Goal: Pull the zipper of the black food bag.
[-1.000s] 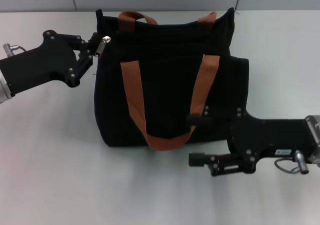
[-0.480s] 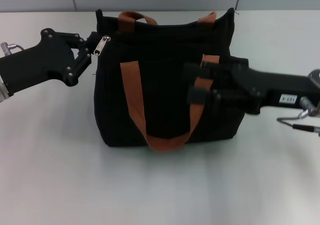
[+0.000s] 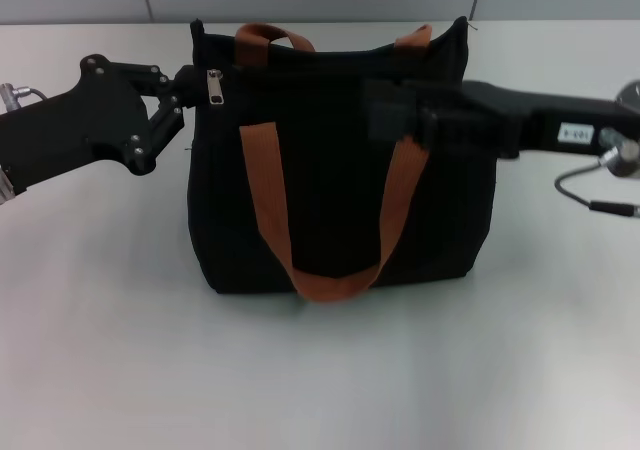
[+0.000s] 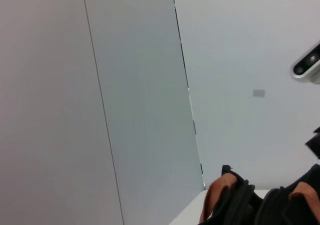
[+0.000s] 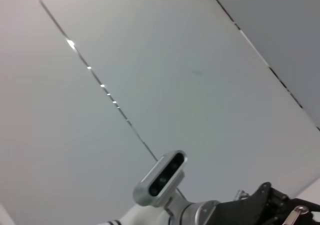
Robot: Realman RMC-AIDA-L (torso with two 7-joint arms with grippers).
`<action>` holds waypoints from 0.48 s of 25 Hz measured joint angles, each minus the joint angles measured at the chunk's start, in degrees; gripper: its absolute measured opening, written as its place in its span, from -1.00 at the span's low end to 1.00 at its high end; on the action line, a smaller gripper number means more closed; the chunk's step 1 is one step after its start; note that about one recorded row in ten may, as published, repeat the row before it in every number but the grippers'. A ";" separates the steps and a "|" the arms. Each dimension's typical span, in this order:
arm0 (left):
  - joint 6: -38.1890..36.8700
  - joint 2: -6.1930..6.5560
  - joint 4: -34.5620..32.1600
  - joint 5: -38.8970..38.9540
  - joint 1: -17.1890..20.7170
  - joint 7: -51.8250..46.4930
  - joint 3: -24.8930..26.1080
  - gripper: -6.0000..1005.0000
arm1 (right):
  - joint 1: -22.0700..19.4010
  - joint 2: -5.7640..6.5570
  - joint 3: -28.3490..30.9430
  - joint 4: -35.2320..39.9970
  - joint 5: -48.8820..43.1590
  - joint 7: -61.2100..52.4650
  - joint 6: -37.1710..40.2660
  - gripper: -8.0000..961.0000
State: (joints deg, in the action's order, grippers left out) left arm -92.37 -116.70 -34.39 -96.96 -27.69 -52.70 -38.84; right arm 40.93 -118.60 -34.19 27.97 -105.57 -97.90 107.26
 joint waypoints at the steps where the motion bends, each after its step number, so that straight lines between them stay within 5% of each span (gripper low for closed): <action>1: -0.09 0.03 0.00 0.15 0.00 0.00 0.00 -0.93 | 0.46 0.09 -0.05 0.03 -0.07 -1.04 -0.55 0.61; 12: -0.01 -0.10 0.01 0.29 0.01 0.32 0.00 -0.93 | 4.81 0.88 -3.78 1.56 -0.46 -11.09 -6.92 0.59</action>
State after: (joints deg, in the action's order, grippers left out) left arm -92.39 -116.80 -34.37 -96.67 -27.68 -52.37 -38.84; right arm 45.73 -117.72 -37.96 29.52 -106.03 -109.00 100.35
